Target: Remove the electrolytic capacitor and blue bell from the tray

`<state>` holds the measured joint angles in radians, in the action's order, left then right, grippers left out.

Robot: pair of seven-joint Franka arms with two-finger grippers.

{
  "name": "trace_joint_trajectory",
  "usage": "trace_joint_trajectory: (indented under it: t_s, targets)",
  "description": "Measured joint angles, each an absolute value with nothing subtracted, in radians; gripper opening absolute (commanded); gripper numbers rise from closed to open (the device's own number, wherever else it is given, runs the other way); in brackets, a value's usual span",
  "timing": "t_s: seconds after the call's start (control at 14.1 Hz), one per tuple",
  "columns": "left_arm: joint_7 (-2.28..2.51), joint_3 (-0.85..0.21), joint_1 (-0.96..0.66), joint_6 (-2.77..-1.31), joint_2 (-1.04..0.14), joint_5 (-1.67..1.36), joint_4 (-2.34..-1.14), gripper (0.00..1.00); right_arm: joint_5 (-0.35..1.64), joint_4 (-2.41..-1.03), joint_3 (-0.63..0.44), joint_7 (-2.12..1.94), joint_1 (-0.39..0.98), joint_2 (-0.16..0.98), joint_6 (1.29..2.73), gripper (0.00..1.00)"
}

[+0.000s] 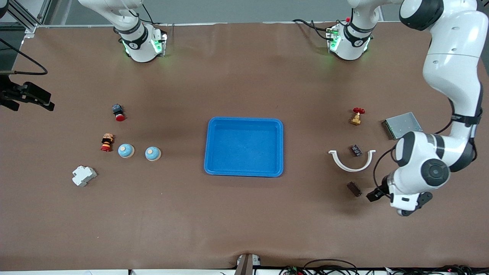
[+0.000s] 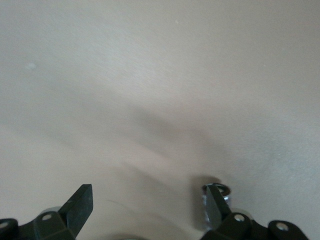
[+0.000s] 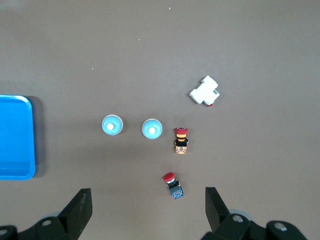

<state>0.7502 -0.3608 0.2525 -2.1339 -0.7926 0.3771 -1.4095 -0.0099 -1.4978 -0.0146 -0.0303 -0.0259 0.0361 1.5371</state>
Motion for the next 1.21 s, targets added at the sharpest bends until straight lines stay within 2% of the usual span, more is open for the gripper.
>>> trace_joint_trajectory:
  t_s: [0.36,1.21]
  targets:
    - [0.624,-0.428,0.34,-2.026,-0.74,0.377,-1.41,1.0,-0.01,-1.5,-0.017,-0.03,-0.026,0.037,1.514,1.0]
    - [0.446,-0.416,0.358,-1.88,-0.574,0.313,-1.41,1.0,-0.01,-1.528,-0.023,-0.03,-0.026,0.037,1.513,1.0]
